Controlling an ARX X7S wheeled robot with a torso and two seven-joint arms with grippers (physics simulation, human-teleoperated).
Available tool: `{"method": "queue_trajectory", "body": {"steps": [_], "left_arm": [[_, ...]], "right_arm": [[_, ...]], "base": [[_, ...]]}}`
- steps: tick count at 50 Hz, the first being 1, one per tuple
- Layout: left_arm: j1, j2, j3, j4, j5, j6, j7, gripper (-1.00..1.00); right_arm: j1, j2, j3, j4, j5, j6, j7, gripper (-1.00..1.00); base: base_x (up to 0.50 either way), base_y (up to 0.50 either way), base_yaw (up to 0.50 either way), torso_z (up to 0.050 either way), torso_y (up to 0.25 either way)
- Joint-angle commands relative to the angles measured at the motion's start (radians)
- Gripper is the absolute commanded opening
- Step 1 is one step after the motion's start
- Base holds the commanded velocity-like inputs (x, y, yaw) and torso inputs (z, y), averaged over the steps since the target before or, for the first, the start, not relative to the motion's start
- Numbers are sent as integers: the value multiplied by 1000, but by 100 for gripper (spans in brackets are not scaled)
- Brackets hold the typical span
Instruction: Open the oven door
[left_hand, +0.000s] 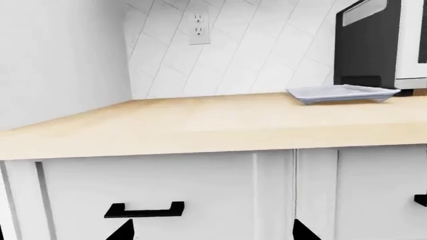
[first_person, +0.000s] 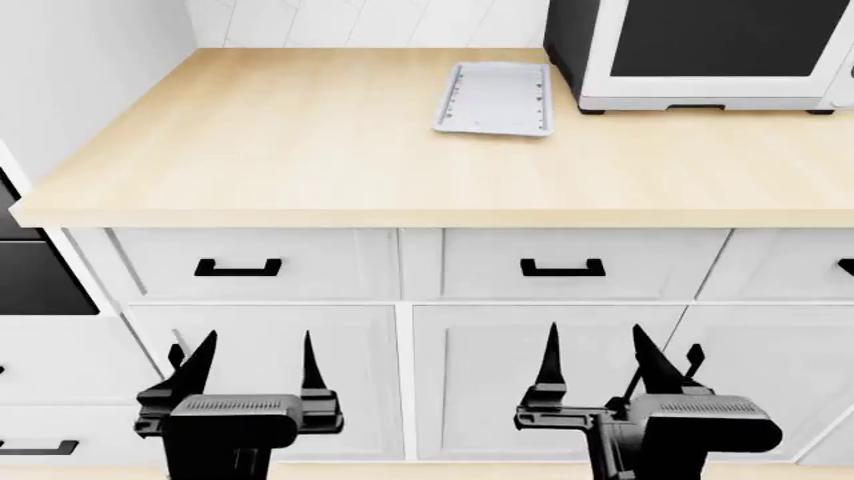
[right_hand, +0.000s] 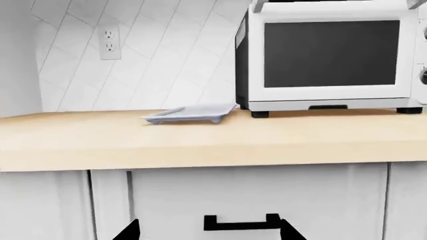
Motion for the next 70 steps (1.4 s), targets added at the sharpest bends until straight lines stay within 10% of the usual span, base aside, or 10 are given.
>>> {"method": "queue_trajectory", "body": {"steps": [1, 70], "left_arm": [[24, -22, 7, 101, 5, -10, -27, 100], [135, -104, 21, 365, 77, 215, -137, 100]], "right_arm": [[-31, 21, 11, -94, 11, -56, 26, 100], [-120, 72, 59, -265, 128, -440, 51, 100]], "base": [[0, 0, 0, 0, 0], [0, 0, 0, 0, 0]]}}
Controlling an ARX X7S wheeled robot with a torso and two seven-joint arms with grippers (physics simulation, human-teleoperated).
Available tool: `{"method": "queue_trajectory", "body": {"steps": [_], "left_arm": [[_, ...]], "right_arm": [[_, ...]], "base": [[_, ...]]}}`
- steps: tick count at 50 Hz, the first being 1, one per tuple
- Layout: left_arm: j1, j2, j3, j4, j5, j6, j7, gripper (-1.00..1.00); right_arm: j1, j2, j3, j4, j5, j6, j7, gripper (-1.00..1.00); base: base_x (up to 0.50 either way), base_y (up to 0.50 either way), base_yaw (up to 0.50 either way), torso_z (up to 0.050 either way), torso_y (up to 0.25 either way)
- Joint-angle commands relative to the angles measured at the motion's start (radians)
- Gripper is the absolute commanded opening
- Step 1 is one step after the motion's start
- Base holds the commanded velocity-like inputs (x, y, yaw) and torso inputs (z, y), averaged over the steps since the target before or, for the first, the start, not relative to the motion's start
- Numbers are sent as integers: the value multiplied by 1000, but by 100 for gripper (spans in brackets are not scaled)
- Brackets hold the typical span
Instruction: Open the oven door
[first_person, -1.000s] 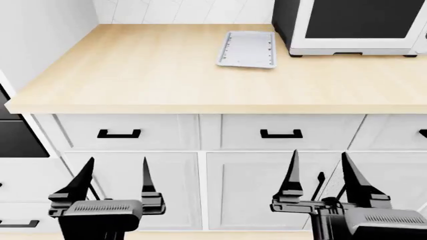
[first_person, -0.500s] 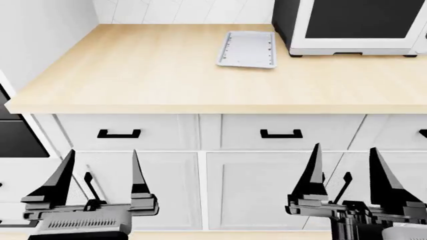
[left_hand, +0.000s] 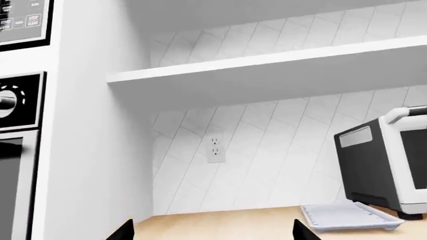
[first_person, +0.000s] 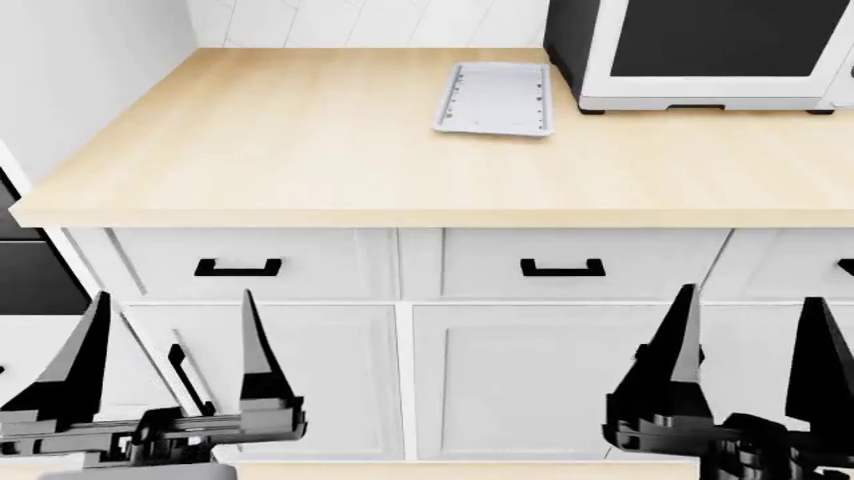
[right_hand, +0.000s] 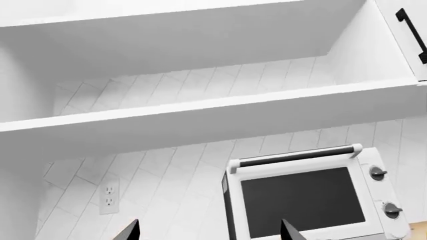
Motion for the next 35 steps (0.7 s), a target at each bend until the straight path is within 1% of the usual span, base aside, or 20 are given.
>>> {"method": "queue_trajectory", "body": {"steps": [1, 8, 19, 35], "left_arm": [[16, -9, 5, 10, 16, 51, -16, 100], [13, -13, 10, 5, 24, 67, -23, 100], [37, -23, 8, 28, 45, 95, -39, 100], [36, -33, 19, 28, 57, 103, -49, 100]], "right_arm": [[12, -1, -4, 22, 10, -77, -6, 100], [-51, 5, -1, -12, 14, -139, -14, 100], [-87, 7, 1, -23, 14, -230, -23, 100], [-76, 21, -9, -21, 28, -235, -15, 100]], "base": [[0, 0, 0, 0, 0], [0, 0, 0, 0, 0], [0, 0, 0, 0, 0], [0, 0, 0, 0, 0]]}}
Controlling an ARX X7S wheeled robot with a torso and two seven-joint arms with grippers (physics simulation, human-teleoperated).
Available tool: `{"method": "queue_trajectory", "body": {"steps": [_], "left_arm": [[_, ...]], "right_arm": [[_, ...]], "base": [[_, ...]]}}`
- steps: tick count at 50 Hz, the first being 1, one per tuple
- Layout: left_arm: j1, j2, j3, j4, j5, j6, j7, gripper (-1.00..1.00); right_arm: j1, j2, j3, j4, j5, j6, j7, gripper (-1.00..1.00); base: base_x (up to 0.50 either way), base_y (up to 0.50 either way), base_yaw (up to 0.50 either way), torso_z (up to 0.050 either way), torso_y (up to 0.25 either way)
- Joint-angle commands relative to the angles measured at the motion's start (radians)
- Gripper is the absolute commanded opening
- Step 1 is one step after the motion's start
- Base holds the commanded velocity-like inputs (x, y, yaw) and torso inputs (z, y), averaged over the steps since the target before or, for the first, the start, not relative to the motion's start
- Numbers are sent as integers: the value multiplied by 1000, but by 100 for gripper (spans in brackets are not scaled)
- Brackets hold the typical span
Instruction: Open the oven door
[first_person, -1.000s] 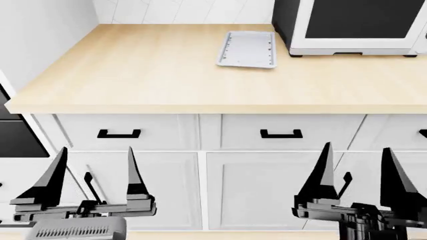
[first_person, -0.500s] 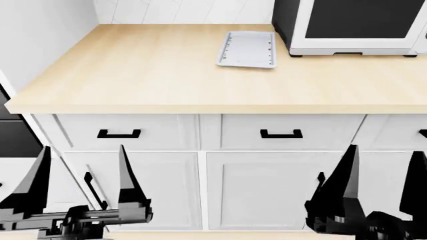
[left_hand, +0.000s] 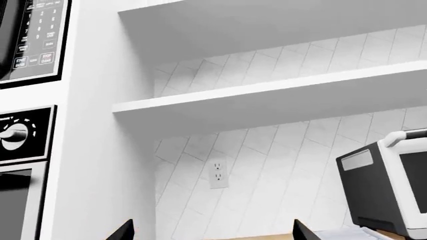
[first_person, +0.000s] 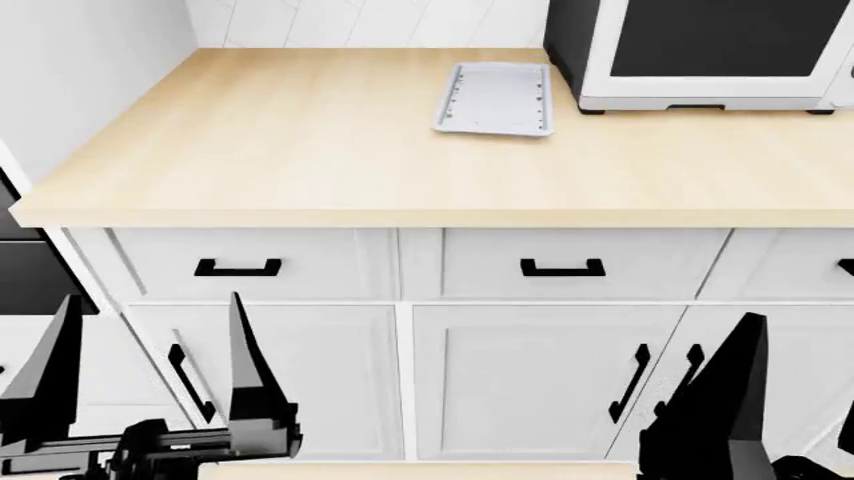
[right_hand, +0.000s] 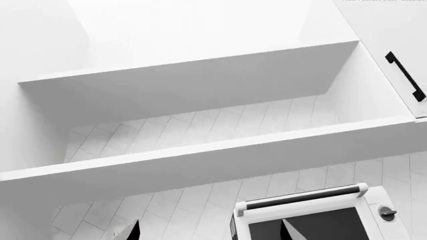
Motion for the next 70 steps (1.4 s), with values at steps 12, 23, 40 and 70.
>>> {"method": "queue_trajectory", "body": {"steps": [12, 23, 40, 70], "left_arm": [[8, -14, 8, 5, 9, 8, -16, 100], [5, -20, 13, 1, 12, 17, -22, 100], [-3, -25, 18, 11, 4, 13, -34, 100], [0, -36, 19, 11, -1, 42, -64, 100]], "right_arm": [[3, 15, -9, 5, 7, -19, 10, 100], [10, 21, -16, 9, 10, -18, 17, 100], [7, 33, -25, 11, 24, -28, 20, 100], [12, 48, -32, 3, 49, -11, 50, 100]], "base": [[0, 0, 0, 0, 0], [0, 0, 0, 0, 0], [0, 0, 0, -15, 0], [0, 0, 0, -24, 0]]}}
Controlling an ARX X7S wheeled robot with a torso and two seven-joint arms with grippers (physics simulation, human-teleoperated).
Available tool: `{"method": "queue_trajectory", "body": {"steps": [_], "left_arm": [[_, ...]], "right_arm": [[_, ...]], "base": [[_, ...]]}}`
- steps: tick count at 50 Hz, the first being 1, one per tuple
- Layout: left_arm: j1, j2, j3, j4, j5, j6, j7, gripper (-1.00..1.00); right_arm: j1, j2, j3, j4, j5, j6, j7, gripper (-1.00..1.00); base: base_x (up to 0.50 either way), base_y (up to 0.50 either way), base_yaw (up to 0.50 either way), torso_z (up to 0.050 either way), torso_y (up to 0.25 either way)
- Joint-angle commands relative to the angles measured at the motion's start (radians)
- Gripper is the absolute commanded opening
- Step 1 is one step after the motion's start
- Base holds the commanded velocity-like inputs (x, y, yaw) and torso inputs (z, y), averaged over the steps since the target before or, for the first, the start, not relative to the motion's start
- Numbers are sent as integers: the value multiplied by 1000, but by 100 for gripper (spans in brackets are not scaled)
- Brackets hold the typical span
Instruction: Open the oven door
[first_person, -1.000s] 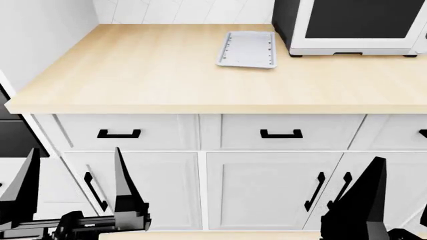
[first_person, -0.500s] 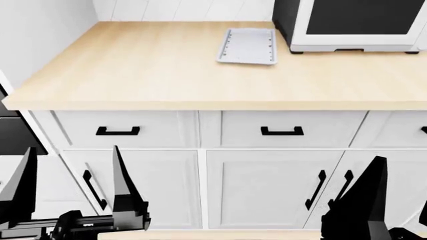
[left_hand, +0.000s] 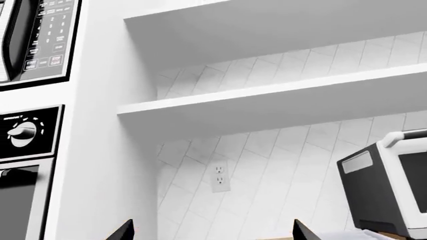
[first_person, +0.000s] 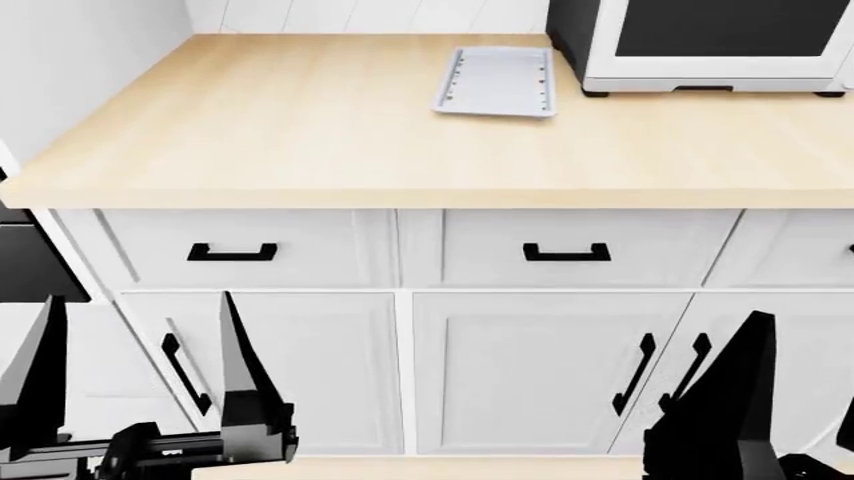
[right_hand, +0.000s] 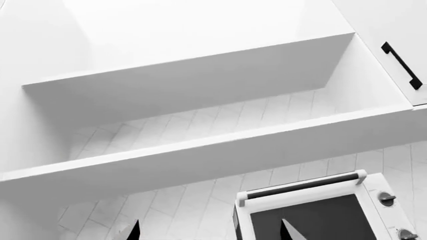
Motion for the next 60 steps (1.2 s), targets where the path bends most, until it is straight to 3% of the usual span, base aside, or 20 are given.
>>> {"method": "queue_trajectory", "body": {"steps": [1, 14, 60], "left_arm": [[1, -2, -2, 1, -8, 14, -14, 100], [0, -9, 1, 2, -6, 12, -20, 100], [-3, -26, 9, 4, -6, 13, -49, 100]], "right_arm": [[0, 7, -1, -10, 21, 15, 17, 100], [-8, 18, -14, -9, 9, -4, 5, 100], [-15, 38, -28, -10, 14, -19, 18, 100]], "base": [[0, 0, 0, 0, 0], [0, 0, 13, 0, 0], [0, 0, 383, 0, 0]]}}
